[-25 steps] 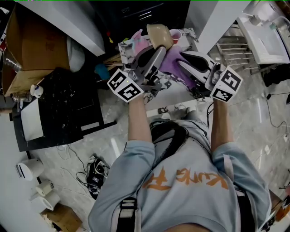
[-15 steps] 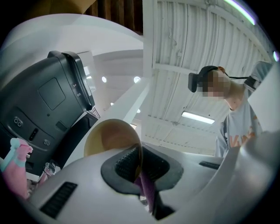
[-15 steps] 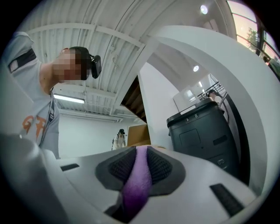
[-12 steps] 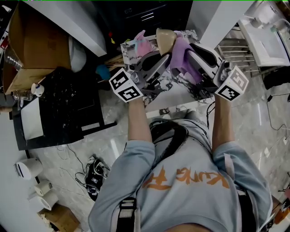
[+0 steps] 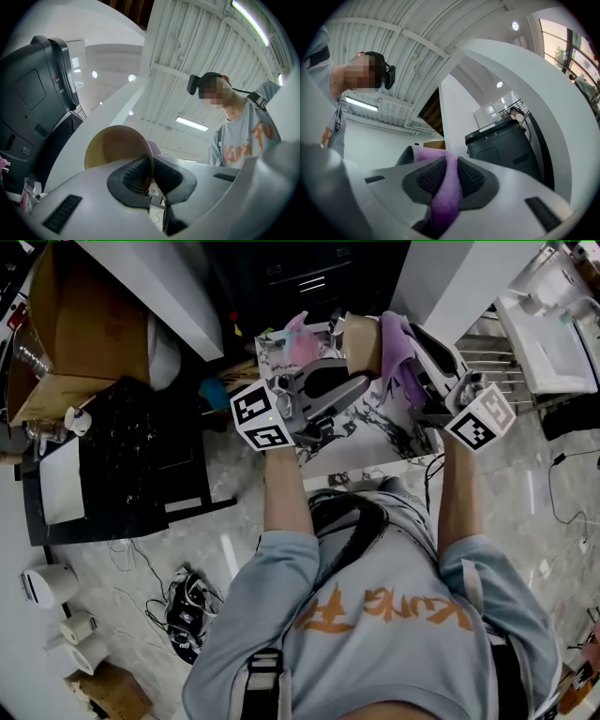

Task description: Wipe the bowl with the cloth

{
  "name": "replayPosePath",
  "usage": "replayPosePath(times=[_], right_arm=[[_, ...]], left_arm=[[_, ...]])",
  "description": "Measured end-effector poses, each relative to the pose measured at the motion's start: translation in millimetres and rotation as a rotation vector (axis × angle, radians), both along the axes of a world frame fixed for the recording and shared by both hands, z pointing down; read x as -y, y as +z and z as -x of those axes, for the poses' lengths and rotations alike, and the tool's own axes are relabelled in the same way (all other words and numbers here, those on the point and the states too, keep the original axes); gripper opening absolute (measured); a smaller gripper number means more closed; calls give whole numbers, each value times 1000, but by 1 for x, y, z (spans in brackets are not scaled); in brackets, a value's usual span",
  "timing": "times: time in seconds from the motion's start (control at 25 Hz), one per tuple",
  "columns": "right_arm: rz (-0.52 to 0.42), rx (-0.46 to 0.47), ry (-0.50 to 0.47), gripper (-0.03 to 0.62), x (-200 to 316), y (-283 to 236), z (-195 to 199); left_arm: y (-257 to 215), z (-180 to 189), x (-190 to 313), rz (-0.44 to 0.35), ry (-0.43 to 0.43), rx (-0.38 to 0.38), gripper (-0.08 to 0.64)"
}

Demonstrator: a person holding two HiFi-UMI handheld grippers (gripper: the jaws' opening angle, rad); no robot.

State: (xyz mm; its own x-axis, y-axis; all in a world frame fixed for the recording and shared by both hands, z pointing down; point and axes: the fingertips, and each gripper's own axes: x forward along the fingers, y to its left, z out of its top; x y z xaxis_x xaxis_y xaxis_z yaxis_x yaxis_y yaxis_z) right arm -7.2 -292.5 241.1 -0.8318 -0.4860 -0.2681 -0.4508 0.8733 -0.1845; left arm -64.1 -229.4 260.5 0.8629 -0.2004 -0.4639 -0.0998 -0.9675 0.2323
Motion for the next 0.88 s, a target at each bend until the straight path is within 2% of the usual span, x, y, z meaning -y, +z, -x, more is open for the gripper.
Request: replayPosePath(times=[0.2, 0.48, 0.6, 0.76, 0.88], right_arm=[[20, -74, 105, 94, 14, 10, -11], [35, -172, 161, 91, 20, 30, -16], [59, -242, 201, 91, 24, 46, -17], [111, -278, 270, 86, 29, 63, -26], [135, -278, 327, 84, 34, 68, -36]], left_arm=[[-7, -3, 3, -11, 2, -26, 32], [-6, -5, 16, 12, -69, -20, 32], [-10, 0, 22, 17, -108, -49, 32], [-14, 11, 30, 37, -200, -59, 32], [-10, 21, 43, 66, -324, -19, 32]])
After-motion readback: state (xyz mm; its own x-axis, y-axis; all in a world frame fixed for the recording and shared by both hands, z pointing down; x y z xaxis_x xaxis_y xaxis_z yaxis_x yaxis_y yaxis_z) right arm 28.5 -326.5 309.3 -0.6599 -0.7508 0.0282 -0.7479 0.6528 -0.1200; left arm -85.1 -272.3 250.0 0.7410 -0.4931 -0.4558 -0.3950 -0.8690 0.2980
